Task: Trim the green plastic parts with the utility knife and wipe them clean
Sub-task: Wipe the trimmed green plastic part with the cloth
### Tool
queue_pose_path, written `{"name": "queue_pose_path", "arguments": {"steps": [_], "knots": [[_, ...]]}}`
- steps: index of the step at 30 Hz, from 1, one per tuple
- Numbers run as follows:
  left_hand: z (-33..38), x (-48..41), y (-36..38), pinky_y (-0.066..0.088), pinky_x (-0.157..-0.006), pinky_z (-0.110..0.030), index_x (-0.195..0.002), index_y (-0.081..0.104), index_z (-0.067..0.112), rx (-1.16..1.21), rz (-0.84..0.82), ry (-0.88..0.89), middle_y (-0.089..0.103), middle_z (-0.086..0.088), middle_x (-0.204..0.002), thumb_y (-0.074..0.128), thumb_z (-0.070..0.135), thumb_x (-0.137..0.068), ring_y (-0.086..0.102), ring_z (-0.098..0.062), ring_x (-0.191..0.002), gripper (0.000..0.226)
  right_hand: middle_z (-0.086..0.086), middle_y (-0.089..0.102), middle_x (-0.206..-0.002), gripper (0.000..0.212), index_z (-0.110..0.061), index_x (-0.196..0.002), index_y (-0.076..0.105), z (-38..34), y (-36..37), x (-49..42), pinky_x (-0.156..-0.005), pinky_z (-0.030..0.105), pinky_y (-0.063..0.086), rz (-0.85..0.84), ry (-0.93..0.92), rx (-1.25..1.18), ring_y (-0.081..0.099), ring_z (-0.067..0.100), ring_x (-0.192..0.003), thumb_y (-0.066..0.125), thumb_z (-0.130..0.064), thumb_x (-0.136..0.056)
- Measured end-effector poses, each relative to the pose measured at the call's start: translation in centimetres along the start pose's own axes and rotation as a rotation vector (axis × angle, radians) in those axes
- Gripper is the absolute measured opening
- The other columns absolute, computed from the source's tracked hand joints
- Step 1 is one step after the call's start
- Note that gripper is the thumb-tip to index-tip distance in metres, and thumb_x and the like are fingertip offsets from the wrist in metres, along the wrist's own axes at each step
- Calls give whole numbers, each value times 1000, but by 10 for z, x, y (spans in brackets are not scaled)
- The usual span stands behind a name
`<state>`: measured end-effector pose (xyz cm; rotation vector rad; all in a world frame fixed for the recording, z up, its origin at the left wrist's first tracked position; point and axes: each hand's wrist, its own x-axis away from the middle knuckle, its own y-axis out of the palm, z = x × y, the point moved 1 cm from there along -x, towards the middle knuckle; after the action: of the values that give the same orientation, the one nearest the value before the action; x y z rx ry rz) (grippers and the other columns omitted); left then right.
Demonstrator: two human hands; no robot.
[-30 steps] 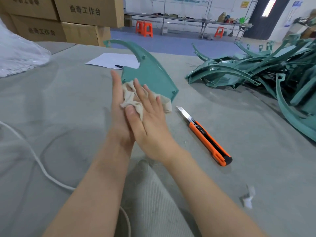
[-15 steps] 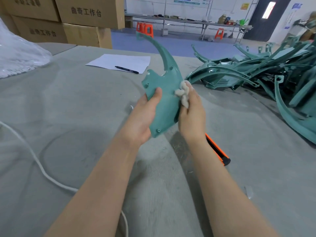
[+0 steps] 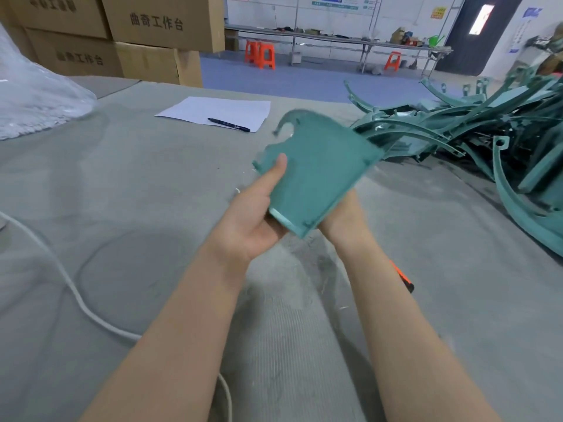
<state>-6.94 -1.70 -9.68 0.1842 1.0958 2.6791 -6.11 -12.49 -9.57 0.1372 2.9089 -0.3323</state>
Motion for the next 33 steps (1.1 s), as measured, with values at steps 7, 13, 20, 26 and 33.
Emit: {"name": "queue_pose_path", "arguments": {"steps": [7, 13, 20, 26, 33], "knots": [[6, 4, 3, 43, -37, -18, -94, 65, 14, -380, 206, 141, 68, -2, -65, 52, 38, -97, 58, -14, -44, 27, 12, 70, -96, 21, -6, -105, 62, 3, -23, -4, -76, 31, 59, -28, 264, -762, 67, 17, -76, 44, -15, -101], [13, 15, -3, 42, -49, -5, -88, 64, 27, -1042, -132, 173, 67, 23, -62, 53, 27, -98, 62, 9, -56, 16, -4, 75, -95, 44, -21, -101, 70, 2, -68, -9, -74, 27, 56, 9, 72, -214, 71, 11, -86, 45, -57, -94], [5, 11, 3, 58, -78, -33, -99, 72, 18, -499, -119, -22, 74, -5, -102, 62, 33, -87, 71, -19, -90, 22, -11, 65, -82, 46, -20, -91, 60, 1, -42, -2, -58, 19, 41, 222, -41, 248, 60, 2, -75, 67, -63, -76], [12, 12, 13, 55, -78, -24, -109, 65, 6, 239, -77, -58, 70, -10, -87, 28, 68, -91, 69, -22, -76, 74, -15, 56, -76, 53, -28, -80, 51, -4, -4, 5, -55, 11, 37, 253, -63, 187, 53, -11, -68, 48, -81, -69], [-2, 21, 32, 51, -89, -31, -123, 57, 13, -38, -308, -212, 62, -8, -113, 23, 81, -81, 60, -23, -102, 87, -6, 49, -68, 52, -19, -66, 43, 16, -36, -15, -56, 26, 33, 423, 47, 97, 44, 12, -61, 46, -67, -88]]}}
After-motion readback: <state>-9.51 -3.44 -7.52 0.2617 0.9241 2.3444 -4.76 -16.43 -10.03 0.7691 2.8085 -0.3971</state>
